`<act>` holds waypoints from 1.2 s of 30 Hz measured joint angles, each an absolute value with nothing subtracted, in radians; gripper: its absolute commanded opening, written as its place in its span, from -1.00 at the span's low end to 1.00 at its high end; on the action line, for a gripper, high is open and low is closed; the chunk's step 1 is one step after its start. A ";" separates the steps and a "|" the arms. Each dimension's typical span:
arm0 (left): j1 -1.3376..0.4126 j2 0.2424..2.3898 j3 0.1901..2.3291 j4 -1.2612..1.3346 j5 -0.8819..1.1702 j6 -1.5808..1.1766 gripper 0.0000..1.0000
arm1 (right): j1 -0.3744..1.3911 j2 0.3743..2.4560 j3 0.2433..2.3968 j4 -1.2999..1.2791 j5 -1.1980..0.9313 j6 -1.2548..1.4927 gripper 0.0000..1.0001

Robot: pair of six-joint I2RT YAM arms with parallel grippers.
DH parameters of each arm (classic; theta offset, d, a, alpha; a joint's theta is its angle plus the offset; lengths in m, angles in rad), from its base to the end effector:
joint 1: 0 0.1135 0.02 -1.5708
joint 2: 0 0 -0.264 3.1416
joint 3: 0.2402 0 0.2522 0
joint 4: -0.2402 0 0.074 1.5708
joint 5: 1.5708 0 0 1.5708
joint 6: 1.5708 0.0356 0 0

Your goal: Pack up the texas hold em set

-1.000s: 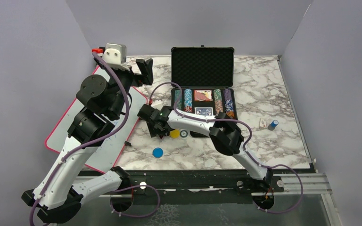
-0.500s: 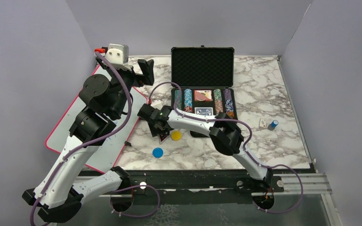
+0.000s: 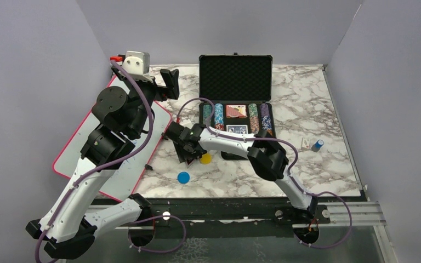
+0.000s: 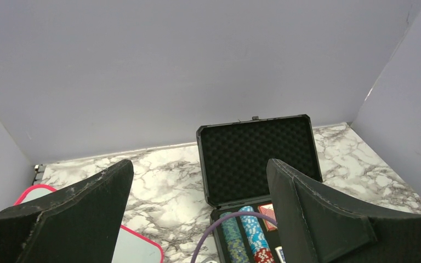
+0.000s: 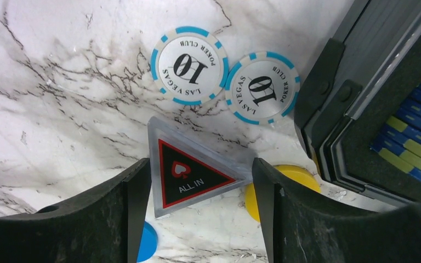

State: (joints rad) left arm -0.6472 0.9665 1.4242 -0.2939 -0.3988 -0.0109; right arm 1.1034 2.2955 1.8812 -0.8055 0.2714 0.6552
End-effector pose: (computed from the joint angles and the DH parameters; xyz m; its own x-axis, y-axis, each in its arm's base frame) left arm 0.1428 -0.0906 0.5102 0.1274 -0.1088 -0.9859 0.2514 0.9650 -0.0741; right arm 0.2251 0.4248 0.1658 -0.8342 -0.3501 -0.4260 -0.3912 0.9202 0.0099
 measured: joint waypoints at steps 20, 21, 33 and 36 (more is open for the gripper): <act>-0.647 0.966 1.411 -0.294 -0.402 -0.011 0.88 | 1.127 2.112 1.595 -0.797 0.132 0.595 0.29; -0.647 0.966 1.411 -0.294 -0.402 -0.011 0.88 | 1.127 2.109 1.589 -0.799 0.132 0.598 0.32; -0.647 0.966 1.411 -0.294 -0.402 -0.012 0.88 | 1.129 2.082 1.547 -0.784 0.112 0.626 0.48; -0.647 0.966 1.411 -0.294 -0.402 -0.012 0.88 | 1.131 2.062 1.518 -0.775 0.088 0.600 0.52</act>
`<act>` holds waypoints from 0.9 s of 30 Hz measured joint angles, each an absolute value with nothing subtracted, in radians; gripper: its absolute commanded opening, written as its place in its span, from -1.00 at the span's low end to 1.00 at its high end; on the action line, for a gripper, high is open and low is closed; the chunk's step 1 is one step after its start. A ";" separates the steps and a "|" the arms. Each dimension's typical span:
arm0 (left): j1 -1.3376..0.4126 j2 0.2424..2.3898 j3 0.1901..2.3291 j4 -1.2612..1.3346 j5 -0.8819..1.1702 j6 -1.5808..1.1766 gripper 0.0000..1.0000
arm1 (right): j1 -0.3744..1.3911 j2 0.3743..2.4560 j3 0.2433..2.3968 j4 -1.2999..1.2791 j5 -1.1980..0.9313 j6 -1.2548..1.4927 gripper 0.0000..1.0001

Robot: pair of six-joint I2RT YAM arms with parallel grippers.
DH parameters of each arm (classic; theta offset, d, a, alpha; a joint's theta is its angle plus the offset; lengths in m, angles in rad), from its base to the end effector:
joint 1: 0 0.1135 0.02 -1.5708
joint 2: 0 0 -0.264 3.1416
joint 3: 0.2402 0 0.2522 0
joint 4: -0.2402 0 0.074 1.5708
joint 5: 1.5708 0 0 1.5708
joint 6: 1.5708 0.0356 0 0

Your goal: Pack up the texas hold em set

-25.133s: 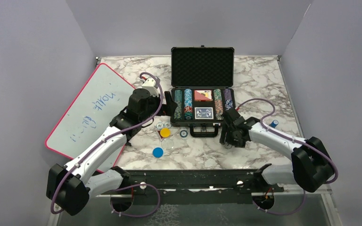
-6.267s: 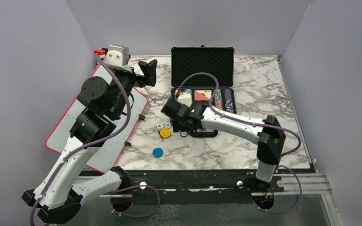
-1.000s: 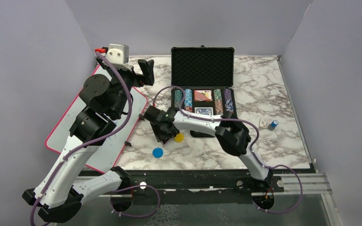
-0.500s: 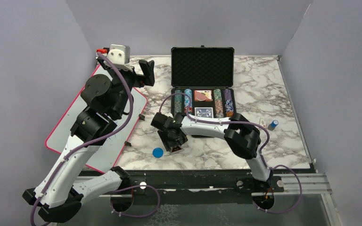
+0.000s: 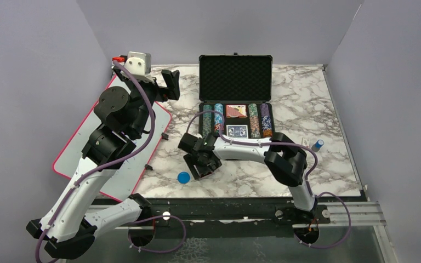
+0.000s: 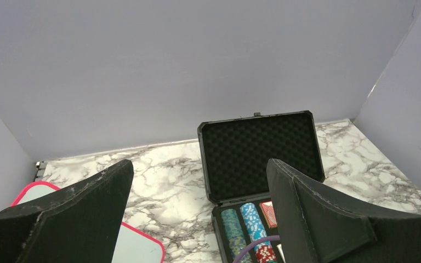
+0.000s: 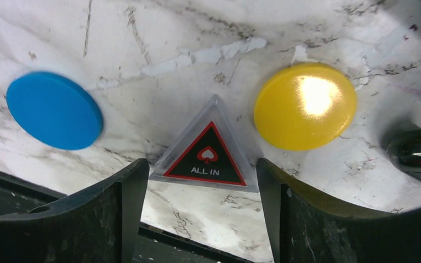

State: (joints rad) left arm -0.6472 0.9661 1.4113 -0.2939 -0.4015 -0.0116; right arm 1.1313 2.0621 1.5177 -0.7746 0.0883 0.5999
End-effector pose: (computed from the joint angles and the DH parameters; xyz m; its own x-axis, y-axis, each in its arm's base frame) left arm 0.1446 -0.0918 0.5064 0.1174 -0.1021 -0.9878 0.2482 0.9662 -0.0704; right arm 0.1783 0.3719 0.1647 -0.8438 -0.4729 -0.2539 -0.5037 0.8610 0.0702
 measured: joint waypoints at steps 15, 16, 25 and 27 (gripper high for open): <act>-0.647 0.966 1.398 -0.294 -0.402 -0.011 0.88 | 1.206 2.078 1.534 -0.796 0.114 0.517 0.57; -0.647 0.966 1.398 -0.294 -0.402 -0.011 0.88 | 1.206 2.078 1.535 -0.795 0.118 0.523 0.59; -0.647 0.966 1.396 -0.294 -0.408 -0.011 0.88 | 1.208 2.128 1.613 -0.818 0.159 0.589 0.56; -0.647 0.966 1.396 -0.294 -0.410 -0.011 0.88 | 1.209 2.132 1.620 -0.818 0.166 0.605 0.54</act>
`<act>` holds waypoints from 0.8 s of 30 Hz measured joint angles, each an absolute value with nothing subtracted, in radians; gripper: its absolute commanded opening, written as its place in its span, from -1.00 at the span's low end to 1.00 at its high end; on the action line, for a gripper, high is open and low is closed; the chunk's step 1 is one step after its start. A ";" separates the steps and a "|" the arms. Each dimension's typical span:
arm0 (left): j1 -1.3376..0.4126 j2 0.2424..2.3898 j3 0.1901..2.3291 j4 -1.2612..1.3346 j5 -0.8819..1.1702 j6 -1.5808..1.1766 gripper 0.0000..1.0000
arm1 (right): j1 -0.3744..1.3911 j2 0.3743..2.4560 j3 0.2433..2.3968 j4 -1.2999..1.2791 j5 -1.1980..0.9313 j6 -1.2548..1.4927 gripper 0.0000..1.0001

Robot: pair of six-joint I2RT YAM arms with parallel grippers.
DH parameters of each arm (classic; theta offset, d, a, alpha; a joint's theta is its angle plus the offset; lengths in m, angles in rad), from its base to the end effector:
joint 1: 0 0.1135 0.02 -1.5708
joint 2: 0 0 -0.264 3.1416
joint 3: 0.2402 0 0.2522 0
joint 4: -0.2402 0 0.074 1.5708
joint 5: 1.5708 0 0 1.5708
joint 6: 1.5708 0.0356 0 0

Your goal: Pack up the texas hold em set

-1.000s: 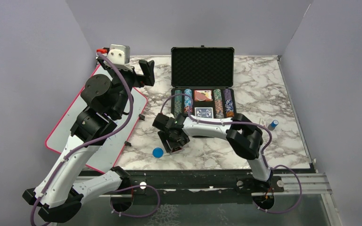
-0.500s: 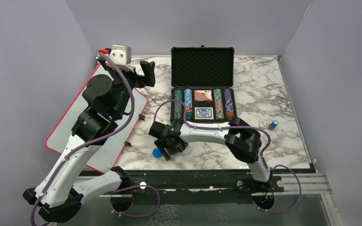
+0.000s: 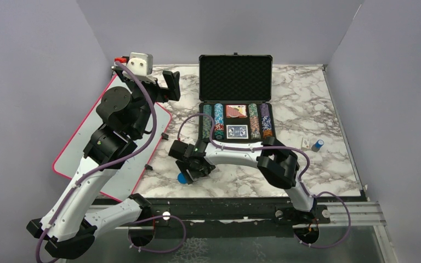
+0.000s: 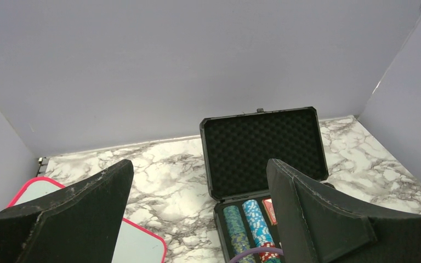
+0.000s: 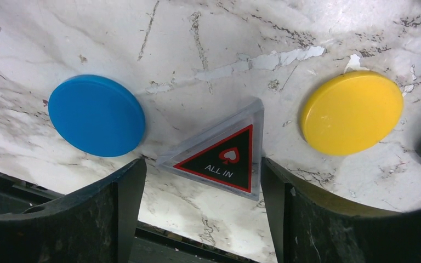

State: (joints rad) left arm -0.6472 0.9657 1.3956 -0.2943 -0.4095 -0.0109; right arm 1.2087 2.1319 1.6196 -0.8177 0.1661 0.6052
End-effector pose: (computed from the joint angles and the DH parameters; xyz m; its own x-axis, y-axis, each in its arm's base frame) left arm 0.1467 -0.0931 0.5017 0.1052 -0.0921 -0.9902 0.2396 0.9687 -0.0646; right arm 0.1576 0.3995 0.1633 -0.7997 -0.5271 -0.2875 -0.5513 0.8343 0.0036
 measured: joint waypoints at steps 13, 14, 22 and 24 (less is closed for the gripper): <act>-0.647 0.958 1.395 -0.295 -0.412 -0.011 0.88 | 1.204 2.132 1.619 -0.828 0.194 0.688 0.44; -0.647 0.958 1.395 -0.294 -0.412 -0.011 0.88 | 1.204 2.132 1.619 -0.828 0.196 0.692 0.39; -0.647 0.958 1.396 -0.295 -0.412 -0.011 0.88 | 1.201 2.125 1.608 -0.813 0.208 0.710 0.26; -0.647 0.958 1.396 -0.295 -0.412 -0.011 0.88 | 1.195 2.120 1.602 -0.808 0.219 0.710 0.35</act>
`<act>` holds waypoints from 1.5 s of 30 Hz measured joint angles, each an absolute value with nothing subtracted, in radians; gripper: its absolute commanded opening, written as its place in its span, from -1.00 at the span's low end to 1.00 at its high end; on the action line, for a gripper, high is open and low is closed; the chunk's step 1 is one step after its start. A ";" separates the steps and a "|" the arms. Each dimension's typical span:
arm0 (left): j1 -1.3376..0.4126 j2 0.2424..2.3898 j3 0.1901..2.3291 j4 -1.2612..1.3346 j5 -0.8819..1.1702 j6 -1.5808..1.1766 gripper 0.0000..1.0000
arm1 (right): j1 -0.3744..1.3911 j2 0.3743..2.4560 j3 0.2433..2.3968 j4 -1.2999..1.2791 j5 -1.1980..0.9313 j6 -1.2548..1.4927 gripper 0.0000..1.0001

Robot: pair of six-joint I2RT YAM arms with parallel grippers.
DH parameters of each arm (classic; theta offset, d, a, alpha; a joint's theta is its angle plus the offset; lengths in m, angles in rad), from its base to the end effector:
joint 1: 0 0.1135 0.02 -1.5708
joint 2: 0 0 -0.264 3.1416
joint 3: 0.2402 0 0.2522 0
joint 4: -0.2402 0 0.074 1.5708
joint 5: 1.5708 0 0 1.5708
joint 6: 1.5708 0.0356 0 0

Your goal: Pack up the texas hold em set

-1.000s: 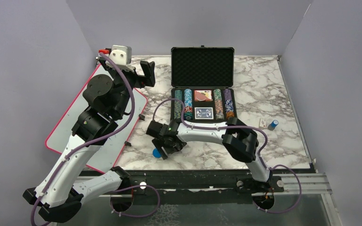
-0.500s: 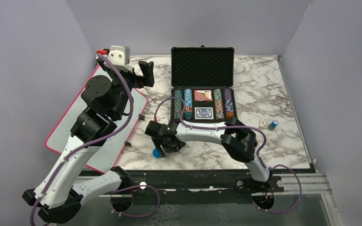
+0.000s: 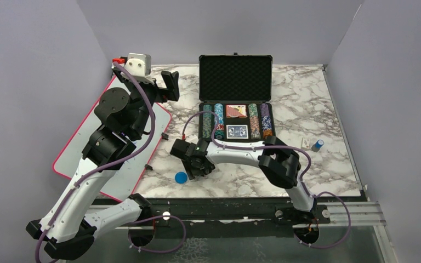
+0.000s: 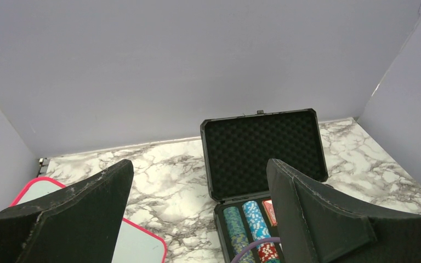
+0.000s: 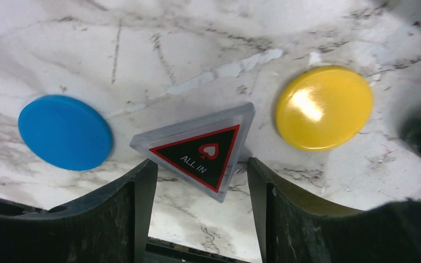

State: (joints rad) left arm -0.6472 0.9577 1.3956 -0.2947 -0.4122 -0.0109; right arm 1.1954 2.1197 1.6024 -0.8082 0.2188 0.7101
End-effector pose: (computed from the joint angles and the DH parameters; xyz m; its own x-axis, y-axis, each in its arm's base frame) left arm 0.1442 -0.0911 0.5028 0.1113 -0.0966 -0.9891 0.2373 0.9690 -0.0680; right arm 0.1636 0.3942 0.1642 -0.8492 -0.4191 -0.3214 -0.4421 0.8969 -0.0014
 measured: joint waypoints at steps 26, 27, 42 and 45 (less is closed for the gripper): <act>-0.647 0.958 1.395 -0.295 -0.414 -0.010 0.88 | 1.156 2.124 1.656 -0.842 0.285 0.902 0.64; -0.647 0.958 1.395 -0.295 -0.414 -0.010 0.88 | 1.156 2.124 1.656 -0.849 0.291 0.928 0.64; -0.647 0.957 1.378 -0.294 -0.418 -0.003 0.88 | 1.156 2.151 1.697 -0.923 0.317 1.087 0.67; -0.647 0.957 1.377 -0.295 -0.419 0.001 0.89 | 1.156 2.151 1.697 -0.923 0.317 1.089 0.69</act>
